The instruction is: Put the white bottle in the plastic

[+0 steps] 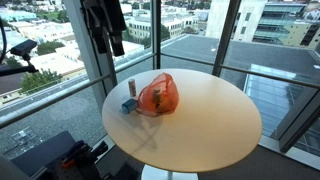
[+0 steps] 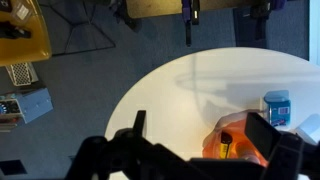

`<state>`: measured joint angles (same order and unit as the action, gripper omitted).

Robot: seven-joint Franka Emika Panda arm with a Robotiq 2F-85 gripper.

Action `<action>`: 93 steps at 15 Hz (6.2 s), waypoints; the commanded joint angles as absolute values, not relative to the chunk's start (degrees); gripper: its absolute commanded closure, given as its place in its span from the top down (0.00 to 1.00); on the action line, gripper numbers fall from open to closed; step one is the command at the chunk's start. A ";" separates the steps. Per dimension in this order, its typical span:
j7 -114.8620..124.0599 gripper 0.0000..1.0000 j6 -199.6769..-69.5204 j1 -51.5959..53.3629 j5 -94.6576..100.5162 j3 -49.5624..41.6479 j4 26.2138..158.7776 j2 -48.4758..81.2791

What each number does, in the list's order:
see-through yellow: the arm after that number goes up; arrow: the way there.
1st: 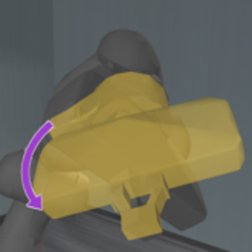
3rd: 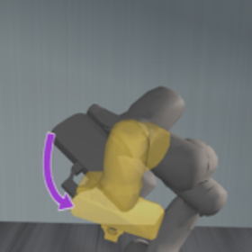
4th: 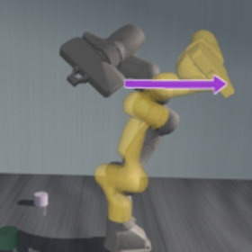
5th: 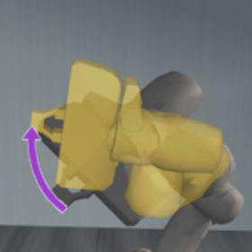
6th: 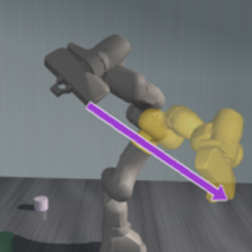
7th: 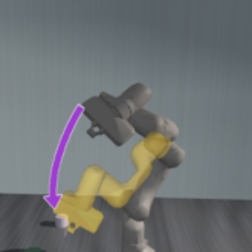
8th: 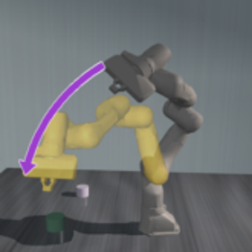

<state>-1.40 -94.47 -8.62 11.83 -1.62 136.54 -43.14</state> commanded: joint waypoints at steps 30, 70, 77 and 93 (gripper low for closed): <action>2.70 1.00 -105.36 -0.13 4.36 1.43 133.25 -31.77; 3.36 1.00 -124.05 8.31 -2.43 8.20 115.57 6.86; 3.90 1.00 -124.27 8.58 -1.00 7.90 111.88 14.35; 7.16 0.49 -130.77 12.79 6.87 6.76 108.26 23.35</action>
